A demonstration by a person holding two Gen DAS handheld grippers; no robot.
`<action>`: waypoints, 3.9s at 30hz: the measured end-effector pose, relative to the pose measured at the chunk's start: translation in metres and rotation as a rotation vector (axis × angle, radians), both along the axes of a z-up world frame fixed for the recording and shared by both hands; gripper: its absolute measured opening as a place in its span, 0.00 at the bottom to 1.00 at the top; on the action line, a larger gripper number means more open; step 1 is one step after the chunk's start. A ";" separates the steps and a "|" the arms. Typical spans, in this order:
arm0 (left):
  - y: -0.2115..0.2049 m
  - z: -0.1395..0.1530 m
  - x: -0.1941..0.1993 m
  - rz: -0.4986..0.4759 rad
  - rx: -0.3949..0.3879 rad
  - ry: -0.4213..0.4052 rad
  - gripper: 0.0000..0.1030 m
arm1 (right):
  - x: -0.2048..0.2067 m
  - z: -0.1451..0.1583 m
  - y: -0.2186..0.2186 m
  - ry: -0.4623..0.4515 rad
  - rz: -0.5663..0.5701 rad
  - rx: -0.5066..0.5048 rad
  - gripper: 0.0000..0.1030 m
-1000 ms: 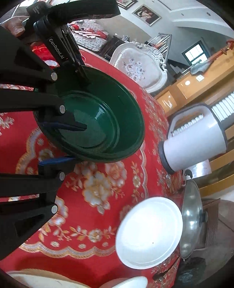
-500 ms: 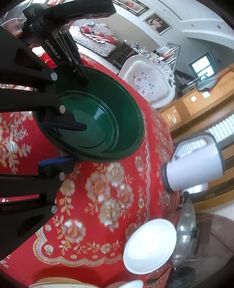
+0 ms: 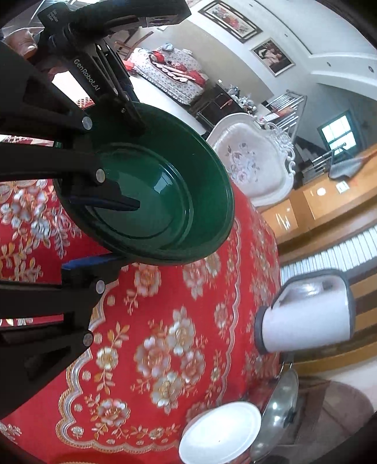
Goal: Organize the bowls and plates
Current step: 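Carry the green bowl with both grippers toward the stacked red plates, then lower the green bowl onto the red plates and open both grippers, then move both grippers to the rim of the white plate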
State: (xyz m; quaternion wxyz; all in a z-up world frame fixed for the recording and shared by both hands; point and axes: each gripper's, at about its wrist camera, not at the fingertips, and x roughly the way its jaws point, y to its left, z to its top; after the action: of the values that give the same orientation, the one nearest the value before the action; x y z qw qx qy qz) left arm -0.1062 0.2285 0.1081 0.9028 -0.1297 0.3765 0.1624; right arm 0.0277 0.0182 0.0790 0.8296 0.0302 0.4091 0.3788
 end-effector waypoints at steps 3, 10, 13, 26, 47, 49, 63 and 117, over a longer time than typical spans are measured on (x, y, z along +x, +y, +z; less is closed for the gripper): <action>0.009 0.002 -0.011 0.017 -0.003 -0.008 0.26 | -0.004 0.000 0.010 -0.004 0.018 -0.005 0.29; 0.028 0.002 -0.028 0.059 -0.007 -0.017 0.26 | -0.015 0.002 0.035 -0.017 0.067 -0.024 0.29; 0.036 0.000 -0.034 0.077 -0.012 -0.016 0.26 | -0.019 0.003 0.046 -0.021 0.085 -0.032 0.29; 0.068 -0.013 -0.052 0.134 -0.045 -0.006 0.26 | -0.031 -0.003 0.086 -0.023 0.147 -0.069 0.29; 0.081 -0.043 -0.056 0.152 -0.079 0.056 0.26 | -0.040 -0.021 0.106 0.017 0.171 -0.128 0.29; 0.081 -0.047 -0.056 0.155 -0.083 0.066 0.26 | -0.040 -0.025 0.107 0.026 0.174 -0.134 0.29; 0.086 -0.057 -0.052 0.139 -0.159 0.050 0.53 | -0.037 -0.039 0.105 0.126 0.160 -0.103 0.35; -0.152 -0.001 0.121 -0.286 0.025 -0.002 0.64 | 0.059 0.008 -0.155 0.089 -0.333 0.051 0.43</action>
State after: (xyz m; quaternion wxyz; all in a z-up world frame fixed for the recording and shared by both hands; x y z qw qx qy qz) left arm 0.0146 0.0769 0.1073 0.9186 -0.0638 0.3882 0.0368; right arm 0.0864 -0.1371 0.0873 0.8610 0.1354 0.4249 0.2445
